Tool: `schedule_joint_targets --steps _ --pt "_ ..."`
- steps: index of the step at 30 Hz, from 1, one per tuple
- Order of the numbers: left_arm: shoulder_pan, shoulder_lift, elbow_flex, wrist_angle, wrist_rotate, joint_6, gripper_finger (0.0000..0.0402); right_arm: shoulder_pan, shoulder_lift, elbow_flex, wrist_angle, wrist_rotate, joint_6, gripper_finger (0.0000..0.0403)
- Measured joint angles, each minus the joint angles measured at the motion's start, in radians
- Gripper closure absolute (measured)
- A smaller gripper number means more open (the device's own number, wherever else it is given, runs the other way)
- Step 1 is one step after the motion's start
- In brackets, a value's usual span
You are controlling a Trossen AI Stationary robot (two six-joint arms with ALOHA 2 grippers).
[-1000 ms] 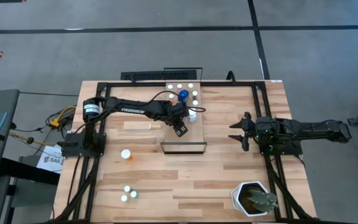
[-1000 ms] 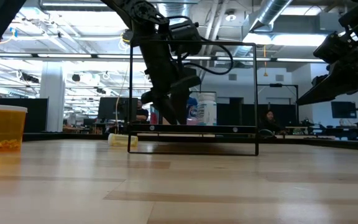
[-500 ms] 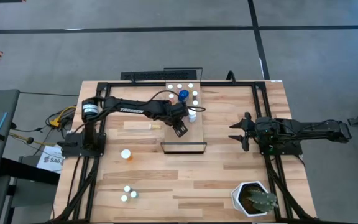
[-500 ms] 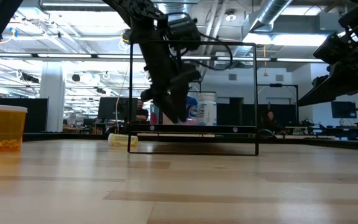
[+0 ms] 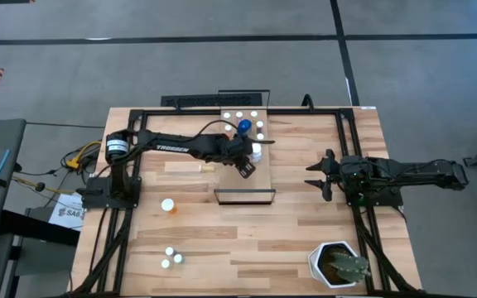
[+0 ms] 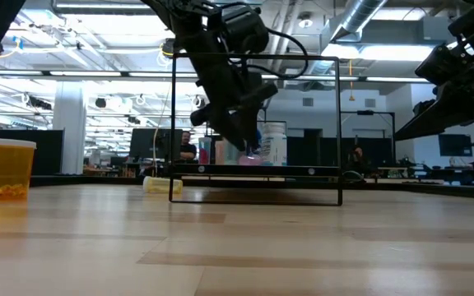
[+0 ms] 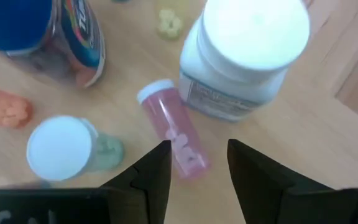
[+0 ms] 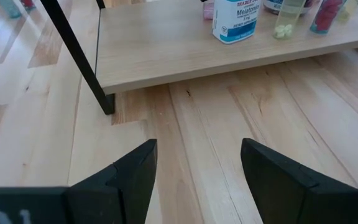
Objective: Pick and place medicine bottles onto shelf by color
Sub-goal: Put the pink pill bottle on the shelf
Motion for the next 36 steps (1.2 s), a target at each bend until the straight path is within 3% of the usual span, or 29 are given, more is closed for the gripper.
schedule_joint_targets --steps 26,36 --pt "-0.003 0.051 0.000 0.045 -0.023 -0.086 0.0258 0.000 0.000 0.000 -0.002 0.000 0.000 0.0147" --pt "-0.005 0.051 0.000 0.088 -0.012 -0.140 0.0218 0.000 0.000 0.000 -0.002 0.000 0.000 0.0147"
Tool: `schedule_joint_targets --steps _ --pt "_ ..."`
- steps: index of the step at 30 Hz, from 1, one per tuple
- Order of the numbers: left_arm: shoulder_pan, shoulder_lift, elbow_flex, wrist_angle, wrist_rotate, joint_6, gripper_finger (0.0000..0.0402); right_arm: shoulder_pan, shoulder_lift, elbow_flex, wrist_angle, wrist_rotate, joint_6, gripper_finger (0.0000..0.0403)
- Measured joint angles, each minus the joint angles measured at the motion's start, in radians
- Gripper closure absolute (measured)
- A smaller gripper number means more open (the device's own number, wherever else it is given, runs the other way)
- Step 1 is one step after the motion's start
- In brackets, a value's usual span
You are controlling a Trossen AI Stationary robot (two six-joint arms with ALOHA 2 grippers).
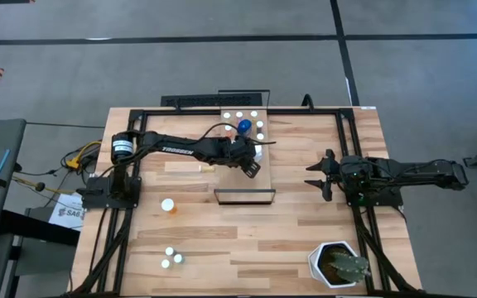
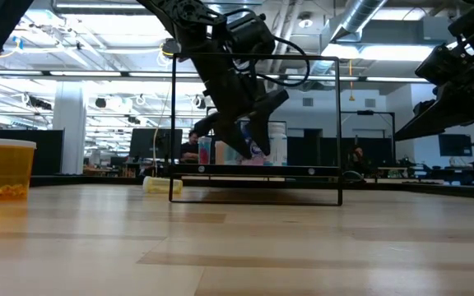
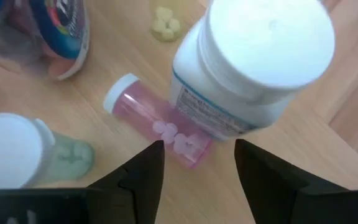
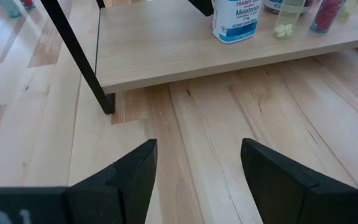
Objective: Pick and place medicine bottles onto shelf by color
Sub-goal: Put the pink pill bottle on the shelf
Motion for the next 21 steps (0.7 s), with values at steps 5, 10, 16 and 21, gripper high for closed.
schedule_joint_targets --steps 5,10,16,21 --pt "0.000 0.000 0.000 0.004 -0.042 -0.035 0.0216 0.000 0.000 0.000 0.000 0.000 0.000 0.0147" --pt "0.000 0.000 0.000 0.005 -0.070 -0.062 0.0217 0.000 0.000 0.000 0.000 0.000 0.000 0.0147" --pt "0.004 0.021 0.002 0.016 -0.066 -0.092 0.0217 0.000 0.000 0.000 0.000 0.000 0.000 0.0147" --pt "0.005 0.046 0.002 0.038 -0.039 -0.096 0.0217 0.000 0.000 0.000 -0.002 0.000 0.000 0.0147"
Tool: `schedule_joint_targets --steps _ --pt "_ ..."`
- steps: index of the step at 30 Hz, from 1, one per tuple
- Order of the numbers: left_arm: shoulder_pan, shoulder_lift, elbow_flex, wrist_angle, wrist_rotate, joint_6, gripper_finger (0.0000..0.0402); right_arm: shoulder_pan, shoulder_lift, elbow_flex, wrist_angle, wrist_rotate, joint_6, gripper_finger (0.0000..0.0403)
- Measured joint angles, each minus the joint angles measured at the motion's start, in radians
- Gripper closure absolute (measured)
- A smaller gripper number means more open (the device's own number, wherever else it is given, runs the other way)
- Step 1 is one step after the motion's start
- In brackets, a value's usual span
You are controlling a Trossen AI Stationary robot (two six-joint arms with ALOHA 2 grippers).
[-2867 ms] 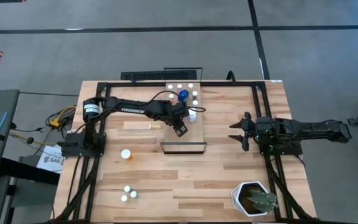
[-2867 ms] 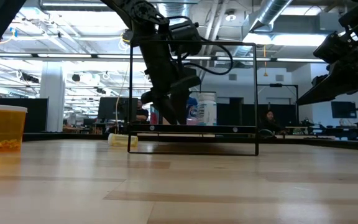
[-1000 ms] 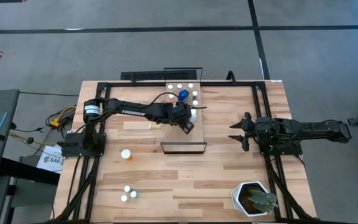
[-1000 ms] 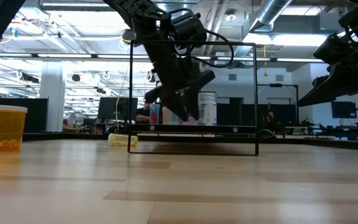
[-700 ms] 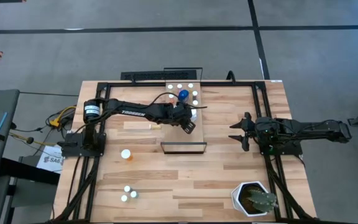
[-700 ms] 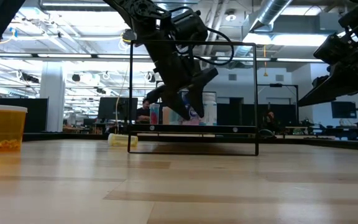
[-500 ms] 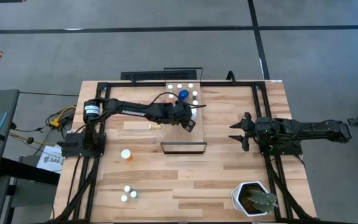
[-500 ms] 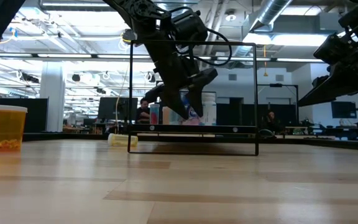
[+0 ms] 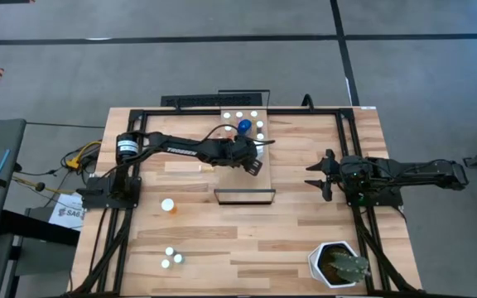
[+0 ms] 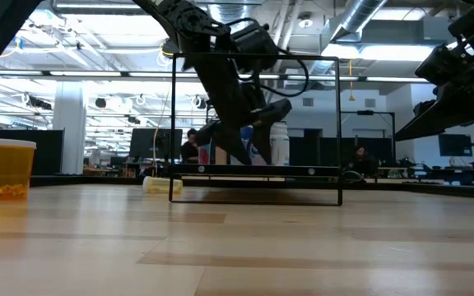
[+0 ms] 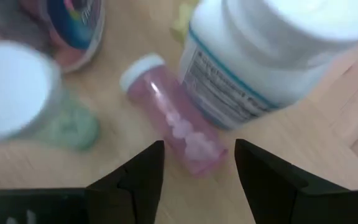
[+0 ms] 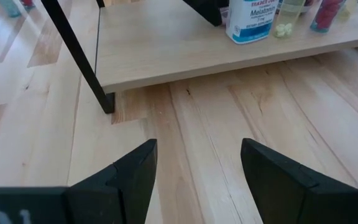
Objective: Pick and place medicine bottles onto shelf by color
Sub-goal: Put the pink pill bottle on the shelf
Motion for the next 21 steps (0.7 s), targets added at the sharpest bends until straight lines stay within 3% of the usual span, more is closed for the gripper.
schedule_joint_targets --steps 10,21 --pt "0.001 0.000 0.000 -0.012 -0.013 -0.010 0.0219 0.000 0.000 0.000 -0.001 0.000 0.000 0.0147" --pt "-0.003 0.000 0.000 -0.027 -0.020 -0.006 0.0280 0.000 0.000 0.000 -0.005 0.000 0.000 0.0147"
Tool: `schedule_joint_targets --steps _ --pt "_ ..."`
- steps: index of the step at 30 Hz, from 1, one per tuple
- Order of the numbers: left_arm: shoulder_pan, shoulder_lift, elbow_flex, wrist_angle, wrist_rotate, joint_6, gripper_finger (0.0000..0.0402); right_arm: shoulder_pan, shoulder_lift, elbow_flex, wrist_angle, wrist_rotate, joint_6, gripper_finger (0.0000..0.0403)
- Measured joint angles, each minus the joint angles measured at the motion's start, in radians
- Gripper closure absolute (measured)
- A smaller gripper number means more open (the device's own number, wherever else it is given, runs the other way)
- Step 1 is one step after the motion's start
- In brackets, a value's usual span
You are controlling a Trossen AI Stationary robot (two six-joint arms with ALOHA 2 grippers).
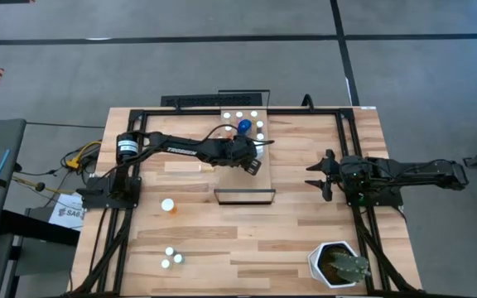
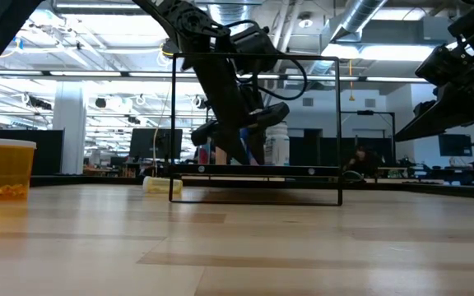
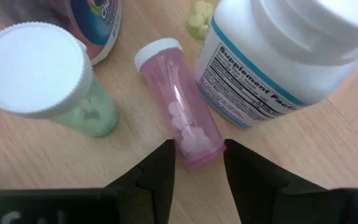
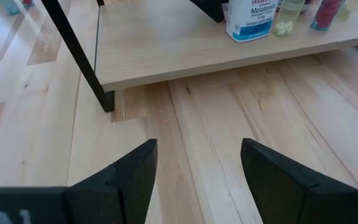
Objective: Pick and place medicine bottles onto shelf by color
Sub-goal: Put the pink pill bottle on the shelf
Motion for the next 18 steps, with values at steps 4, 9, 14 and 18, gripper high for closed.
schedule_joint_targets --steps 4,9,14,18 --pt "-0.006 0.000 0.000 -0.010 -0.002 0.000 0.0291 0.000 0.000 0.000 0.000 0.000 0.000 0.0147" --pt "-0.018 -0.009 -0.001 -0.025 -0.006 0.008 0.0295 0.000 0.000 0.000 0.000 0.000 0.000 0.0147" --pt "-0.039 -0.045 -0.002 -0.058 -0.051 0.011 0.0295 0.000 0.000 0.000 -0.003 0.000 0.000 0.0147" --pt "-0.058 -0.079 -0.002 -0.103 -0.093 0.011 0.0295 0.000 0.000 0.000 -0.004 0.000 0.000 0.0147"
